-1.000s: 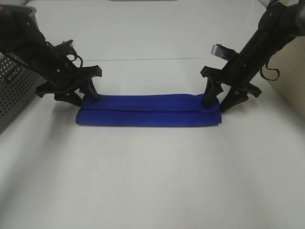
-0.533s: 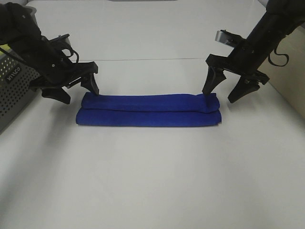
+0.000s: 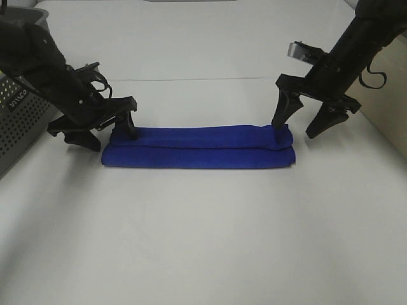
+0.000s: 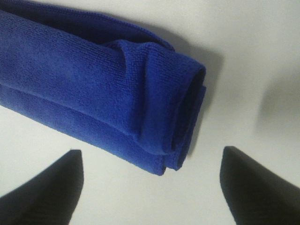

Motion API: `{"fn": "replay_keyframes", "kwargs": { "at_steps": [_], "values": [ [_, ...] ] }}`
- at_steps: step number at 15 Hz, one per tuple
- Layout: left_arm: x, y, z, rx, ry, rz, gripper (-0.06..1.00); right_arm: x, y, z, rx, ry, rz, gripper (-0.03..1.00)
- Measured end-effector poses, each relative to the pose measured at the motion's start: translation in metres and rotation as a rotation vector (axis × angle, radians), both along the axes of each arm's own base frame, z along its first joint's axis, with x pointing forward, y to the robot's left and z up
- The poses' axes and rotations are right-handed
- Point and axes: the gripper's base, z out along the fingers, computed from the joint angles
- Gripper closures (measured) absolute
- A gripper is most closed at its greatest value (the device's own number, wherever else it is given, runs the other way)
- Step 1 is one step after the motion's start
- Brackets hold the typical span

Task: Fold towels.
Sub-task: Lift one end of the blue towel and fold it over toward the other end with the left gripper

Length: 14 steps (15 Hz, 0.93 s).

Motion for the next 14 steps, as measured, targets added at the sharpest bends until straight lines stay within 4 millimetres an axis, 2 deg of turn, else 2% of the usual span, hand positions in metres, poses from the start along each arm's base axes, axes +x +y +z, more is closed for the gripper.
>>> {"fn": "replay_keyframes", "kwargs": {
  "at_steps": [1, 3, 6, 7, 9, 11, 14],
  "values": [
    [0.0, -0.003, -0.001, -0.012, 0.004, 0.006, 0.22, 0.0, 0.0, 0.0, 0.0, 0.0, 0.0, 0.19],
    [-0.001, -0.008, -0.006, -0.027, 0.015, 0.013, 0.38, 0.0, 0.0, 0.0, 0.0, 0.0, -0.001, 0.19],
    [-0.001, -0.008, -0.012, -0.031, 0.027, 0.018, 0.78, 0.0, -0.001, 0.0, 0.0, 0.0, -0.003, 0.19],
    [-0.001, -0.008, -0.011, -0.025, 0.024, 0.012, 0.87, 0.0, -0.001, 0.0, 0.0, 0.0, -0.003, 0.19],
    [-0.002, -0.007, -0.007, 0.004, 0.02, -0.019, 0.87, 0.0, -0.001, 0.0, 0.0, 0.0, -0.003, 0.19],
    [-0.006, 0.0, 0.005, 0.076, 0.026, -0.086, 0.87, 0.0, -0.001, 0.0, 0.0, 0.0, -0.003, 0.19],
    [-0.01, 0.01, 0.056, 0.177, -0.014, -0.137, 0.87, 0.0, -0.001, 0.0, 0.0, 0.0, -0.003, 0.19]
  ]
}}
